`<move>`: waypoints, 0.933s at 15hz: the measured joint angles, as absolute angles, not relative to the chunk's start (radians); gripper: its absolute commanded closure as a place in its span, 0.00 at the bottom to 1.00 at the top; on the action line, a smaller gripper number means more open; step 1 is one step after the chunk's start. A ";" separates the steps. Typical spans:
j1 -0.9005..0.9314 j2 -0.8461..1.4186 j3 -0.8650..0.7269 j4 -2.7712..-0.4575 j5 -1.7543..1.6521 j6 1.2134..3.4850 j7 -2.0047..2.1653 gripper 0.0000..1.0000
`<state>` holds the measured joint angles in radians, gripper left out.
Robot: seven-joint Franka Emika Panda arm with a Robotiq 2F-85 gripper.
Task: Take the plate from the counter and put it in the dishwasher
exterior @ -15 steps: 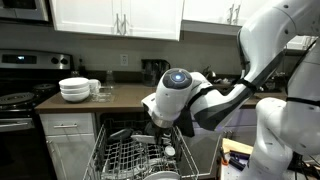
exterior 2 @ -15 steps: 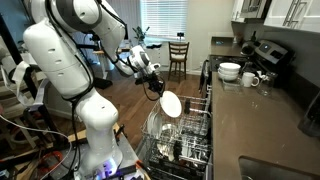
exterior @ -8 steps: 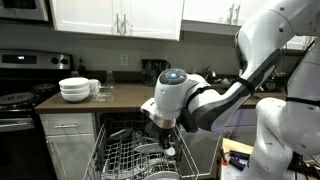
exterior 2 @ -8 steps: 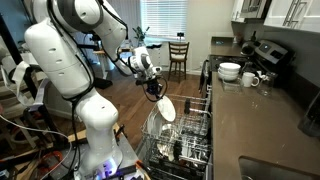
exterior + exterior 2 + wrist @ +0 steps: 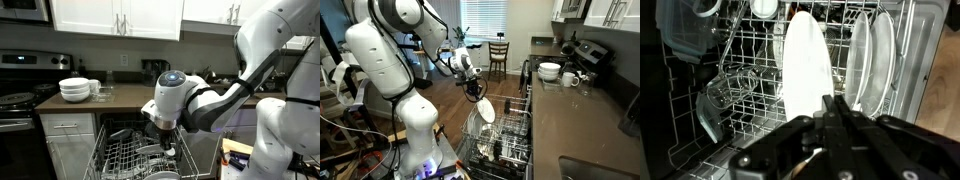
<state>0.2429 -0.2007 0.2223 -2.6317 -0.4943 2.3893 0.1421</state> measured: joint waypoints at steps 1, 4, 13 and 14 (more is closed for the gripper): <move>0.241 -0.199 0.222 -2.633 -0.494 2.389 0.142 0.99; 0.235 -0.188 0.214 -2.636 -0.492 2.390 0.140 0.99; 0.223 -0.180 0.124 -2.659 -0.243 2.425 -0.100 0.99; 0.223 -0.180 0.119 -2.660 -0.213 2.427 -0.125 0.99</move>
<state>0.2233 -0.1802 0.1193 -2.6595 -0.2129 2.4269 -0.1254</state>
